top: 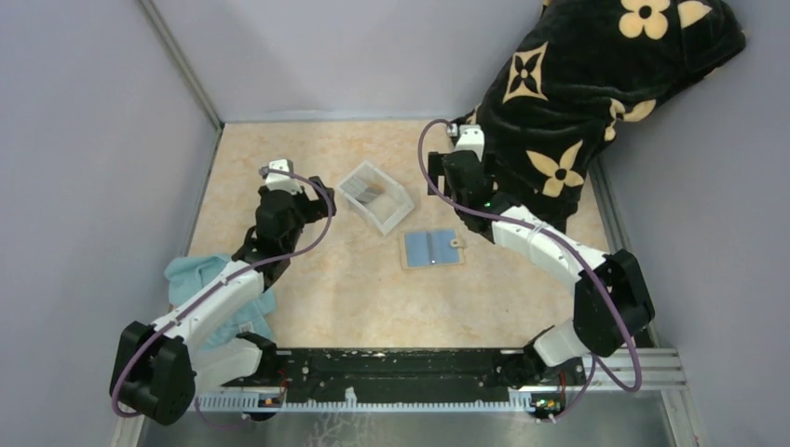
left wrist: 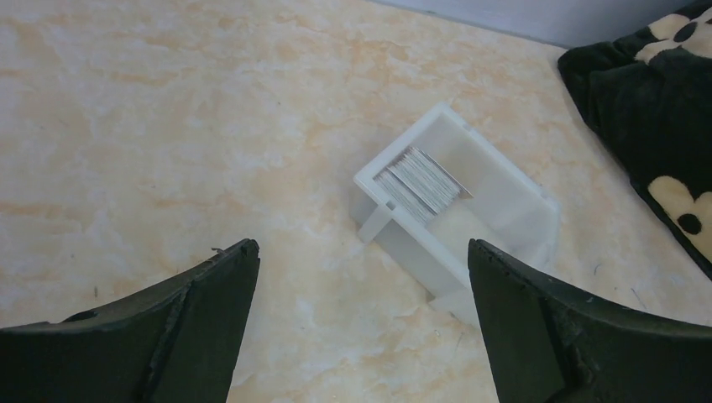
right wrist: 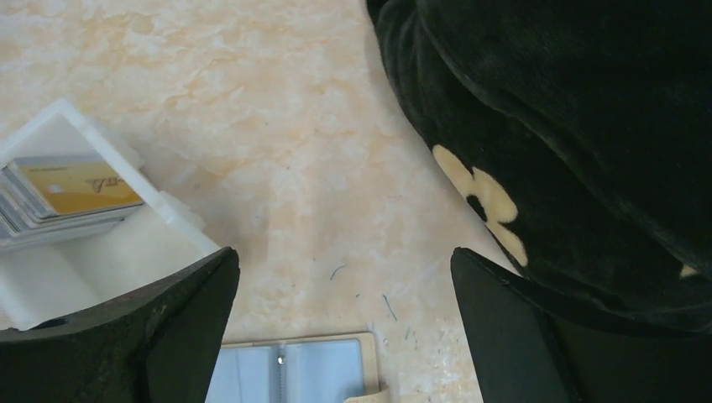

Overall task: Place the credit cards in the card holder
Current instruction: Pick up the credit card from the storage box.

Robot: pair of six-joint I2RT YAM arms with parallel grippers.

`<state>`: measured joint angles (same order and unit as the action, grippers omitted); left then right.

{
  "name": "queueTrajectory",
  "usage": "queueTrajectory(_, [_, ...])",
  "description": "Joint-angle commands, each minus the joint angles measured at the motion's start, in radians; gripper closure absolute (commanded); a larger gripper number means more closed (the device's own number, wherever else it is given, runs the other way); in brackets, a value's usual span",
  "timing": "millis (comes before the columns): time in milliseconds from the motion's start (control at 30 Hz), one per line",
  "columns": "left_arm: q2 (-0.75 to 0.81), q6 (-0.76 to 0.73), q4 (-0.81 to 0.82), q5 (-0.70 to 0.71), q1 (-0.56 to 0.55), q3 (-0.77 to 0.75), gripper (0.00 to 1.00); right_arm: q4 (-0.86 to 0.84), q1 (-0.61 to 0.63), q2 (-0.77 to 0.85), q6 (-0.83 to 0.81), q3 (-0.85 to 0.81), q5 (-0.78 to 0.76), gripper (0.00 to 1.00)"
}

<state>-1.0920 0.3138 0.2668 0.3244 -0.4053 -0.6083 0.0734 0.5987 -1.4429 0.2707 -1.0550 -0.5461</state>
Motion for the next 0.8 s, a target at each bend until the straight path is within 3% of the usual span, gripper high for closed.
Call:
queueTrajectory(0, [-0.032, 0.095, -0.075, 0.052, -0.048, -0.057, 0.01, -0.013, 0.015, -0.028, -0.127, -0.107, 0.108, 0.05])
queueTrajectory(133, [-0.058, 0.173, -0.124, 0.065, -0.058, -0.064, 0.01, -0.037, 0.014, -0.063, -0.190, -0.165, 0.279, 0.10])
queueTrajectory(367, [-0.055, 0.343, -0.193, 0.075, -0.059, -0.051, 0.02, 0.080, 0.014, -0.256, -0.211, -0.395, 0.578, 0.28])
queueTrajectory(767, [-0.038, 0.501, -0.245, 0.016, -0.057, 0.003, 0.05, 0.186, 0.026, -0.526, -0.179, -0.689, 0.809, 0.37])
